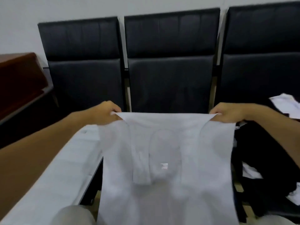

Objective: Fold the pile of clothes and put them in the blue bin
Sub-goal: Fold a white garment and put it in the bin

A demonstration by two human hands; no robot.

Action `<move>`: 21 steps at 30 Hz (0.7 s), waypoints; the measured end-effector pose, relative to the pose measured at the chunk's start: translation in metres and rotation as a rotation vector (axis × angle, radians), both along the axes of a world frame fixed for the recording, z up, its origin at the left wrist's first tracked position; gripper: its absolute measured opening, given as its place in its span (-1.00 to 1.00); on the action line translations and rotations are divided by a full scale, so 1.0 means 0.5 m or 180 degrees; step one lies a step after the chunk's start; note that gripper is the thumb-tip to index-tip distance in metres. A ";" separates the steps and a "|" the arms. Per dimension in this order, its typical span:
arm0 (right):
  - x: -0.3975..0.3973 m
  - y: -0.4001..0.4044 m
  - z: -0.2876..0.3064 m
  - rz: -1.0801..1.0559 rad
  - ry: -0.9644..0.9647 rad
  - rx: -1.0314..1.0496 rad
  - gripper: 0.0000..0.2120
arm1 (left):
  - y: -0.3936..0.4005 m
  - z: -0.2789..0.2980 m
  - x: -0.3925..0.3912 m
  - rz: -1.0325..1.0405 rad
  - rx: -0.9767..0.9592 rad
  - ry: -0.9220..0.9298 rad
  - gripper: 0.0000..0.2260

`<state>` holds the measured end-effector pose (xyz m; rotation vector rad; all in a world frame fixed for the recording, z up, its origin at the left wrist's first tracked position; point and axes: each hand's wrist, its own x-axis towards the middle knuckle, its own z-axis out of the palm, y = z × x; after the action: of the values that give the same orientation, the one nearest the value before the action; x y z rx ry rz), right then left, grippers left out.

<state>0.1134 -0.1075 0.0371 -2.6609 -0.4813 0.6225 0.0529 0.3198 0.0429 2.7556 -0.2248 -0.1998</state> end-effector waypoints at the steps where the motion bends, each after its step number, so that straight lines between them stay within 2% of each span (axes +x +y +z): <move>1: 0.026 0.006 -0.048 0.0068 -0.0159 -0.0161 -0.78 | 0.006 -0.046 0.023 -0.0032 0.0225 -0.0004 -0.78; 4: 0.097 0.020 -0.158 -0.0020 -0.0610 -0.0543 -0.79 | 0.024 -0.144 0.088 0.0022 0.0673 -0.0038 -0.82; 8: 0.162 0.042 -0.204 -0.0346 -0.1465 -0.0973 -0.81 | 0.035 -0.179 0.160 0.0019 0.1046 -0.0332 -0.87; 11: 0.196 0.050 -0.205 -0.0242 -0.1995 -0.1167 -0.82 | 0.039 -0.180 0.198 0.0057 0.0949 -0.0634 -0.86; 14: 0.211 0.050 -0.190 -0.0220 -0.2207 -0.1154 -0.82 | 0.032 -0.179 0.201 0.0036 0.0663 -0.0907 -0.85; 17: 0.193 0.046 -0.175 -0.0203 -0.2283 -0.0882 -0.82 | 0.024 -0.197 0.170 -0.0188 0.0364 -0.1287 -0.85; 19: 0.167 0.042 -0.166 0.0014 -0.2493 -0.0863 -0.86 | 0.021 -0.211 0.140 -0.0358 0.0387 -0.1475 -0.84; 21: 0.133 0.038 -0.164 0.0251 -0.2719 -0.0941 -0.87 | 0.009 -0.217 0.096 -0.0338 0.0284 -0.1472 -0.83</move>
<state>0.1799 -0.0886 -0.0451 -3.1084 -0.7559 -0.5173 0.1007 0.3243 -0.0656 2.8423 -0.4922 0.4160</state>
